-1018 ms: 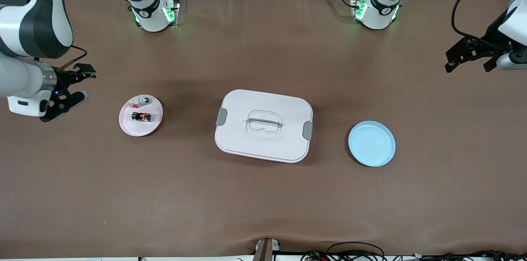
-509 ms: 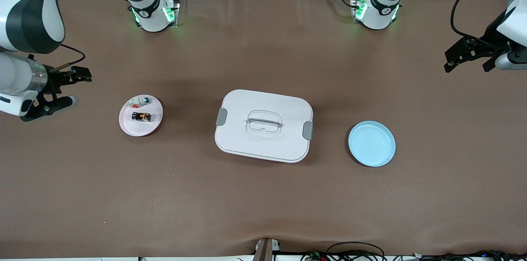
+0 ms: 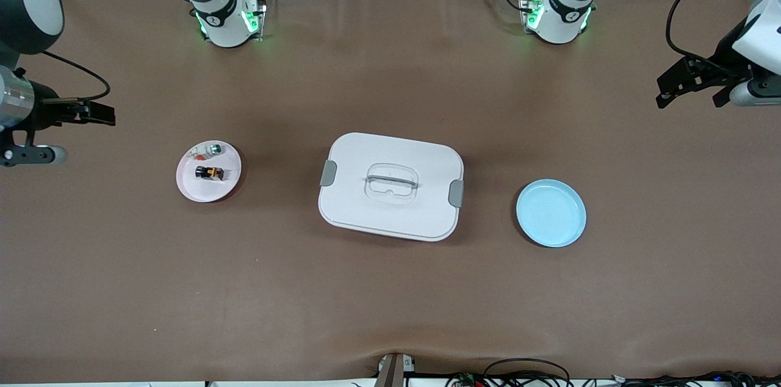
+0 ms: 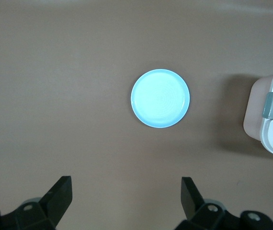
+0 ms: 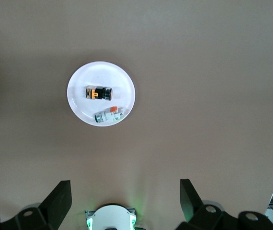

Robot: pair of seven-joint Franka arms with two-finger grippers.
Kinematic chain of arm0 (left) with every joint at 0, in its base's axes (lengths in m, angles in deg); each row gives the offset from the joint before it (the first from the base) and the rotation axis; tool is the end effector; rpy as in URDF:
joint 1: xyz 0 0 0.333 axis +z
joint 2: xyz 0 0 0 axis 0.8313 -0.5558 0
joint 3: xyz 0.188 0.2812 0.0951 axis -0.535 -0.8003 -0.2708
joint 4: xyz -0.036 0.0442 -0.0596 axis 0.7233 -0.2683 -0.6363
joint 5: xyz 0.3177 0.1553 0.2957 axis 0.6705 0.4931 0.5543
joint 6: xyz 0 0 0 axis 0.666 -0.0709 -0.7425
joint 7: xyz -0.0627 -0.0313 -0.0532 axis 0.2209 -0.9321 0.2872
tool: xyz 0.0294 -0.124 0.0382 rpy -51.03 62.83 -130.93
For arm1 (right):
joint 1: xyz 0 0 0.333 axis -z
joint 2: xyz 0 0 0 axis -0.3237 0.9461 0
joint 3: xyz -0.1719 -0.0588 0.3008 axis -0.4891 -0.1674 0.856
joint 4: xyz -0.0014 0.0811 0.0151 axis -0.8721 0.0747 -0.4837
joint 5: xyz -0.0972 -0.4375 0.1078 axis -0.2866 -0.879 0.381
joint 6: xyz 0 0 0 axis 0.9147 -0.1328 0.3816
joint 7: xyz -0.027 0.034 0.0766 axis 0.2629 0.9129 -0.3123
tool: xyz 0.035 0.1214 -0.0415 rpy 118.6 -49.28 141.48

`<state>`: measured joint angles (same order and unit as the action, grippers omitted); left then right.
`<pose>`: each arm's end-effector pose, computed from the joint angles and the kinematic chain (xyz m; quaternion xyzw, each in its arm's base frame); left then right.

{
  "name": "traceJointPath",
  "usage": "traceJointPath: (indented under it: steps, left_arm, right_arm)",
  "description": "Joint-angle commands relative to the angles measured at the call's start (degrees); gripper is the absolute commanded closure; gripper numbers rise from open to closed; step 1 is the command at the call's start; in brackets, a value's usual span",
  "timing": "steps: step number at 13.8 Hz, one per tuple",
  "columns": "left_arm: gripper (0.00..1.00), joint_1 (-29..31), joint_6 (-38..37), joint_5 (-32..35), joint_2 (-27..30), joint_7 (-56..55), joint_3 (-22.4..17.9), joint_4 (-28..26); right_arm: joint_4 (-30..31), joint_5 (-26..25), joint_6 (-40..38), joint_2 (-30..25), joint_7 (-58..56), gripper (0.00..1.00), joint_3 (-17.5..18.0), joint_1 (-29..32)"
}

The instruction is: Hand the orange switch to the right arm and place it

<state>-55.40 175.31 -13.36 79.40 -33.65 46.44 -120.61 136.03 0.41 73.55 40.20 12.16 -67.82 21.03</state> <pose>0.5998 -0.0467 0.6451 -0.9994 -0.0032 -0.0345 0.0007 0.6450 -0.0259 0.5761 0.9901 0.0007 -0.1295 0.0546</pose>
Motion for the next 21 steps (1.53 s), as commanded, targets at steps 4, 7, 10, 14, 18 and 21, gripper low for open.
traceJointPath:
  steps: [4, 7, 10, 14, 18, 21]
  left_arm:
    - [0.0, 0.57, -0.2, -0.01, 0.16, 1.07, 0.38, -0.05]
    - [0.0, 0.48, -0.2, -0.01, 0.16, 0.98, 0.47, -0.05]
    - [0.0, 0.48, -0.2, 0.08, 0.16, 0.98, 0.38, -0.05]
    - [0.0, 0.48, -0.2, 0.08, 0.16, 0.98, 0.47, -0.05]
    - [0.0, 0.39, -0.2, 0.08, 0.16, 0.98, 0.47, -0.05]
    - [0.0, 0.39, -0.12, 0.17, 0.16, 0.98, 0.38, -0.05]
  right_arm:
    - [-6.69, -0.01, -1.15, -0.02, 0.97, 0.0, 0.95, 2.6]
    - [-7.05, 4.02, -2.37, -0.63, 0.62, 0.0, 0.86, 2.6]
    - [-7.05, 9.8, -2.56, -1.16, 0.62, 0.0, 0.77, 4.62]
    - [-6.96, 9.83, -1.77, -2.13, 0.7, 0.0, 0.86, 5.33]
    - [-6.7, 9.92, -2.03, -3.18, 0.7, 0.0, 0.95, 5.33]
    - [-6.96, 9.92, -2.11, -4.06, 0.53, 0.0, 0.95, 4.98]
